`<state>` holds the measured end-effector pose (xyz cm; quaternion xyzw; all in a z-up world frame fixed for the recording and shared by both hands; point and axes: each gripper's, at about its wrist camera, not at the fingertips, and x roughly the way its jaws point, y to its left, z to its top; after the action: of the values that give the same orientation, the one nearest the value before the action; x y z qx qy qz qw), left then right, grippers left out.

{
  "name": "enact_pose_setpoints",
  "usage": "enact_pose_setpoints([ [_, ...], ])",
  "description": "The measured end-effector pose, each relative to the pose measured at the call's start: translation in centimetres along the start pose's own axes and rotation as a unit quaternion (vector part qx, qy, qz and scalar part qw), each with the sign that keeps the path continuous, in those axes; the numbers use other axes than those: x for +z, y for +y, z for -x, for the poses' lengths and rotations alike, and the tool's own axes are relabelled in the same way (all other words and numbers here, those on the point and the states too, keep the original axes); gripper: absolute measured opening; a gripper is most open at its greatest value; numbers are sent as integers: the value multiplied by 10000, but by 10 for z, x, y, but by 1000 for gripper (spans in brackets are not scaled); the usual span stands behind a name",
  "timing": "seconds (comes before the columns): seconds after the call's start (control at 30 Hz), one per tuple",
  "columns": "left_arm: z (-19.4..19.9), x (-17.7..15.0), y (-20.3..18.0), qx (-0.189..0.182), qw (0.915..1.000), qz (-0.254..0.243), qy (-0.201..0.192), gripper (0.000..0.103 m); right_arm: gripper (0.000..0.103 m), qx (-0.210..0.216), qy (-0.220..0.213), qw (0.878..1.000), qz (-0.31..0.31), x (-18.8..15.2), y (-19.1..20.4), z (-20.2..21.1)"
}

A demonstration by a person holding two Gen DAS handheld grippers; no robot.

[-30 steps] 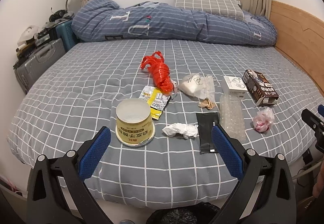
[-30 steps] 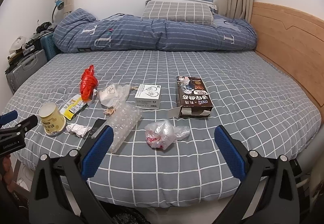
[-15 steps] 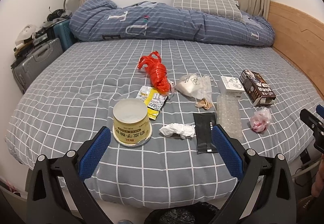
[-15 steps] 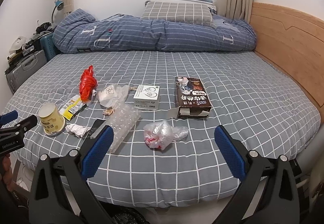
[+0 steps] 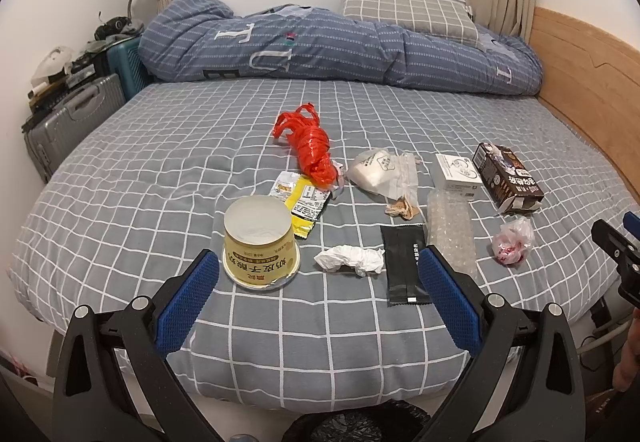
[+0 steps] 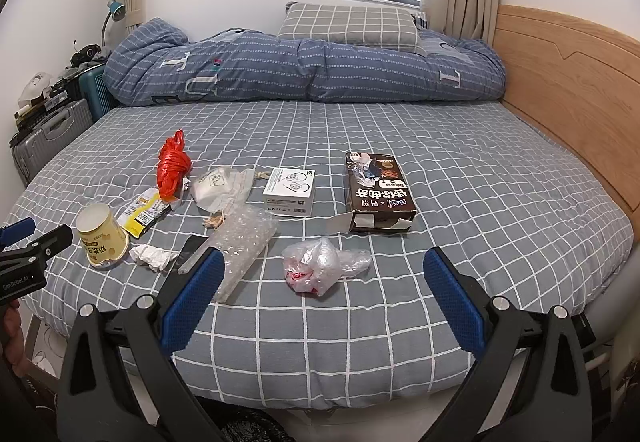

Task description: Collect trash

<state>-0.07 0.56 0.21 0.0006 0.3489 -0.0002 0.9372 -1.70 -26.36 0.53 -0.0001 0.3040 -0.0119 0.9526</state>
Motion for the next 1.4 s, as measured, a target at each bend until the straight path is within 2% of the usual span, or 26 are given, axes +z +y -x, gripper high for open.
enact_pose_setpoints([
  [1.03, -5, -1, 1, 21, 10000, -26, 38, 97, 96, -63, -4, 10000, -53, 0, -8, 1],
  [1.4, -43, -5, 22, 282, 9992, 52, 294, 97, 96, -94, 293, 9995, 47, -2, -5, -44],
])
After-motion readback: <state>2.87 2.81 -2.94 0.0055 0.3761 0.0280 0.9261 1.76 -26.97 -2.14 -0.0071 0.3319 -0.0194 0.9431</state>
